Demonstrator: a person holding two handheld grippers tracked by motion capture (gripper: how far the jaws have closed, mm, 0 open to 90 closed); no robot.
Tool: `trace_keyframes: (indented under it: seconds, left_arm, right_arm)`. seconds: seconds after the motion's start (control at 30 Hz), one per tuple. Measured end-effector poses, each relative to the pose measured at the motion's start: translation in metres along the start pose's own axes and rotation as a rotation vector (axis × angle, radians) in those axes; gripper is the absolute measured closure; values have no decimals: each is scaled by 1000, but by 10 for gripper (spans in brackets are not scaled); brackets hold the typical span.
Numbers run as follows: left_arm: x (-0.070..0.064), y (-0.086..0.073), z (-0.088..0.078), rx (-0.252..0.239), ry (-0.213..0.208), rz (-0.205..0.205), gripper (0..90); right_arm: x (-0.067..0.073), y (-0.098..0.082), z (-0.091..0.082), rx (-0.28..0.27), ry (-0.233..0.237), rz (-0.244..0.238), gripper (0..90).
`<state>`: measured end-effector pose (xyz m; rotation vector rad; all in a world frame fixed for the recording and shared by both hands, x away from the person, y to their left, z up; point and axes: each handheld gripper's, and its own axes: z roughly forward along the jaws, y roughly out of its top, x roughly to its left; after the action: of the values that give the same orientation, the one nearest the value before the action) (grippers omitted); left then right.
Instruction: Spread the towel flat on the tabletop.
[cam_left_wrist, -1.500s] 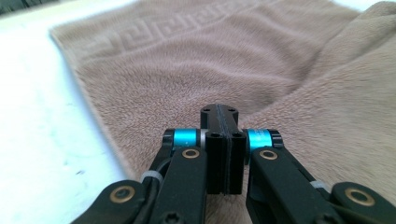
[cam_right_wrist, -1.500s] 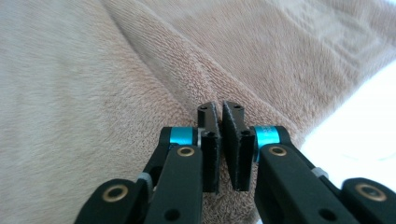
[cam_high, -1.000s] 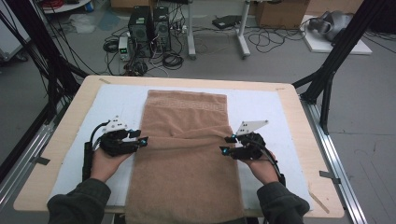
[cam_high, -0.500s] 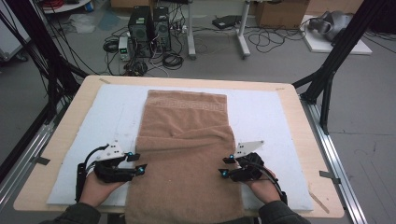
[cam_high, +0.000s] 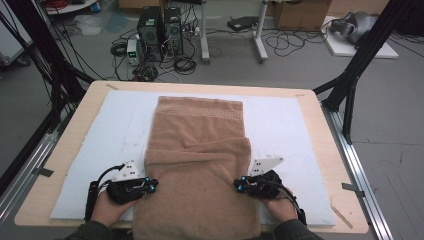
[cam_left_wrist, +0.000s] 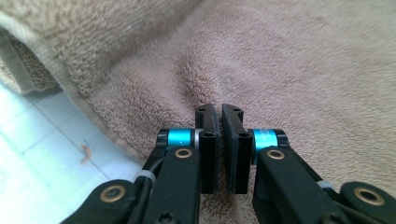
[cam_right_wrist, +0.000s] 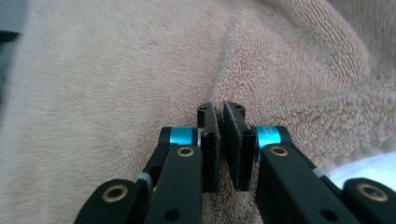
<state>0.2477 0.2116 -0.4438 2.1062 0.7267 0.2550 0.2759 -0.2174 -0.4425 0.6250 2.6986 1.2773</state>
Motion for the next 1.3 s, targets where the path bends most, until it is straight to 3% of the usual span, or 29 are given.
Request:
trace_keyframes:
  seconds: [0.17,0.23,0.27,0.33,0.4,0.47,0.53,0.6,0.63,0.7,0.8,0.87,0.97,1.07,1.17,1.23,1.3]
  left_arm:
    - [-23,-6,-23,-23,-26,36,852]
    - [-31,-8,-32,-37,-48,37,843]
    - [-34,-8,-36,-40,-50,43,822]
    - [-37,-6,-40,-51,-30,48,695]
    - [-33,-1,-38,-53,-30,50,643]
    - [-29,3,-30,-48,-30,43,596]
    - [-24,3,-19,-23,-36,43,589]
    - [-19,-1,-8,20,-49,35,610]
    - [-18,-4,-3,41,-66,38,682]
    - [-18,-10,-1,16,-70,20,799]
    - [-20,-12,-7,11,-79,23,838]
    - [-23,-12,-13,8,-83,27,839]
    - [-29,-12,-26,-15,-93,37,824]
    - [-31,-10,-31,-26,-92,32,668]
    - [-28,-12,-23,6,-76,28,603]
    - [-27,-16,-16,42,-76,31,629]
    - [-27,-19,-15,27,-67,36,749]
  right_arm:
    - [25,1,-8,10,30,-32,844]
    - [34,-1,-11,13,77,-25,810]
    - [38,0,-13,13,97,-27,763]
    - [43,2,-20,-32,85,-36,695]
    - [41,6,-25,-58,56,-45,656]
    - [30,9,-21,-14,18,-48,627]
    - [17,7,-12,26,25,-27,608]
    - [10,4,-2,88,20,-22,617]
    - [9,3,2,88,27,-26,659]
    - [12,1,1,77,35,-26,760]
    - [19,0,-2,72,48,-46,823]
    - [26,-1,-5,76,65,-51,823]
    - [35,-2,-14,37,72,-52,772]
    - [35,-2,-20,1,60,-37,688]
    - [31,-1,-12,33,68,-28,652]
    - [30,-1,-4,74,70,-40,659]
    - [31,-1,0,81,84,-41,714]
